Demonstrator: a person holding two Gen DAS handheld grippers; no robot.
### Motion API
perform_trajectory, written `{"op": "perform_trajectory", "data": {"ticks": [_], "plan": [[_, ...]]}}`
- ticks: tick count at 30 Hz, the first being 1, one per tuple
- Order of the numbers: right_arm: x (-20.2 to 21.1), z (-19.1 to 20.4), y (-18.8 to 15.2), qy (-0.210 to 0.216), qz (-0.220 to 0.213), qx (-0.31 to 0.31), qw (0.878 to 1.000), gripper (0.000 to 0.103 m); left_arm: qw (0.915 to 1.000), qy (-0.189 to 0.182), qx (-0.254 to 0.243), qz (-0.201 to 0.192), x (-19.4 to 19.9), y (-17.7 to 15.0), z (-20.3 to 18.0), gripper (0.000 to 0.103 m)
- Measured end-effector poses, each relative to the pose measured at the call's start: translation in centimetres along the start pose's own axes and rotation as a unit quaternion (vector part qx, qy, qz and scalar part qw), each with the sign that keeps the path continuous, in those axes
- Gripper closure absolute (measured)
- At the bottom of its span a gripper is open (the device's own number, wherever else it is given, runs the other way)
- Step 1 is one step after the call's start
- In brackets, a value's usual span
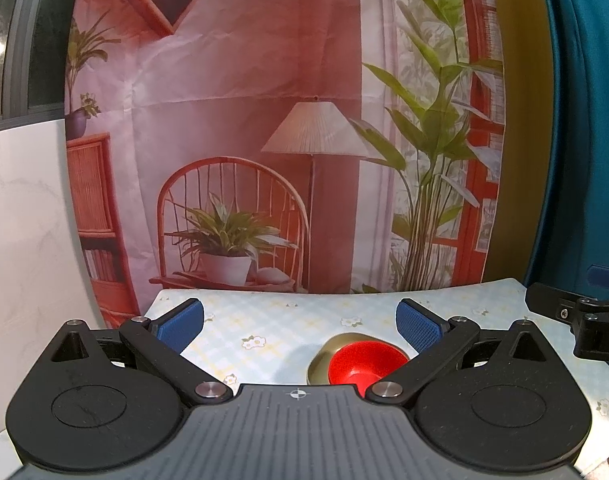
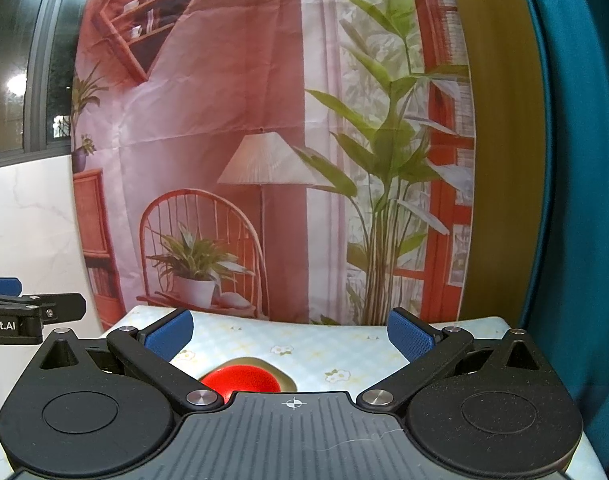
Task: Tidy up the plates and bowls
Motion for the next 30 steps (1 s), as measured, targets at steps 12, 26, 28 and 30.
{"op": "perform_trajectory", "data": {"ticks": [12,26,28,30], "plan": [[0.00,0.04,-0.15,0.000,0.002,-0.002,1.000,0.000,1.0000,-0.001,0.000,0.004,-0.15,-0.17,-0.03,0.000],[-0.03,-0.02,-0.12,0.001,0.003,-0.002,1.000,0.000,1.0000,-0.002,-0.001,0.002,-0.12,-0.24,-0.11,0.000],[-0.04,0.00,-0.17,0.000,0.003,-0.002,1.000,0.000,1.0000,-0.003,-0.001,-0.001,-0.07,-0.35,-0.23,0.000],[0.01,-0.01,-0.28,0.000,0.003,-0.002,1.000,0.000,1.0000,-0.005,-0.002,-0.001,-0.11,-0.41,-0.35,0.000]]}}
Point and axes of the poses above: each gripper's, at about its wrist camera, not at the fingertips, and x roughly against the way its jaws point, z to its left, y to its top, the point moved 10 cm from there along -x, roughly the way its jaws point, and after that the axes turned 14 degrees about -x, right-handed, at the moved point
